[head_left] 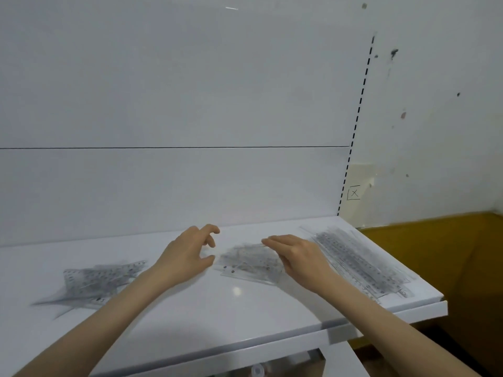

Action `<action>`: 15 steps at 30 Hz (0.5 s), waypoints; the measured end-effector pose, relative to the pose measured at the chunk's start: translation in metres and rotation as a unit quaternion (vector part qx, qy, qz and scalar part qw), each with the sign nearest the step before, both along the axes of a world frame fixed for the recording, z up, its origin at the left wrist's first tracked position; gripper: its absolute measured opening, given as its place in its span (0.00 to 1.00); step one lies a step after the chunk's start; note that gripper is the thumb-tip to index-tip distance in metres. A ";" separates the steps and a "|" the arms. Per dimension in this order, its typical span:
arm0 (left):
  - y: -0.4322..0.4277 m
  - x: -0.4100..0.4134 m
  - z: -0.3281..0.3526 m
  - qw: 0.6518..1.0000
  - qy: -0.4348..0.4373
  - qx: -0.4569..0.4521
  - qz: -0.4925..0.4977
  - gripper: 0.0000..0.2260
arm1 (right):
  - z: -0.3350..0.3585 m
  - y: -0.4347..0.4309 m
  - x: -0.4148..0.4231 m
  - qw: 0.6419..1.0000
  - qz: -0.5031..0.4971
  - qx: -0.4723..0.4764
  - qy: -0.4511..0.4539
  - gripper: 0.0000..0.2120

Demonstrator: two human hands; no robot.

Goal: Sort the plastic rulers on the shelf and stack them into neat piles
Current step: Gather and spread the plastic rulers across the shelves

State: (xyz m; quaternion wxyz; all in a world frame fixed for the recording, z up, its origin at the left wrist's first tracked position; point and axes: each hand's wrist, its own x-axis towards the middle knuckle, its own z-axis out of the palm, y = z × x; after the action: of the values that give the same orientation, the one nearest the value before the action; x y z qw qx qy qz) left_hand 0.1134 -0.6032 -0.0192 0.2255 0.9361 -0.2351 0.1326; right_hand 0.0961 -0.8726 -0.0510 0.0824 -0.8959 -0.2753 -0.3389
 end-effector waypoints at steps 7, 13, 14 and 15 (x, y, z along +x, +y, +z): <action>0.057 0.004 -0.008 0.996 -0.012 -0.018 0.091 0.16 | -0.002 0.008 0.002 0.968 -0.086 -0.113 0.208 0.25; 0.102 -0.003 -0.013 0.991 -0.008 -0.042 0.128 0.14 | 0.031 0.030 -0.004 0.987 -0.046 -0.038 0.148 0.39; 0.110 -0.005 -0.013 0.990 -0.010 -0.047 0.132 0.14 | 0.035 0.041 -0.002 0.990 -0.030 -0.026 0.134 0.37; 0.119 -0.006 -0.011 0.989 -0.012 -0.051 0.135 0.14 | 0.039 0.055 -0.001 0.992 -0.019 -0.018 0.125 0.35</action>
State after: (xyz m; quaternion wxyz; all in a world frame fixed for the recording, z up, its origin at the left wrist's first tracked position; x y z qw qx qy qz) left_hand 0.1072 -0.4845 -0.0305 0.2500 0.9450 -0.1021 0.1846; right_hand 0.0955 -0.8172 -0.0116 0.0938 -0.9377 -0.2517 -0.2204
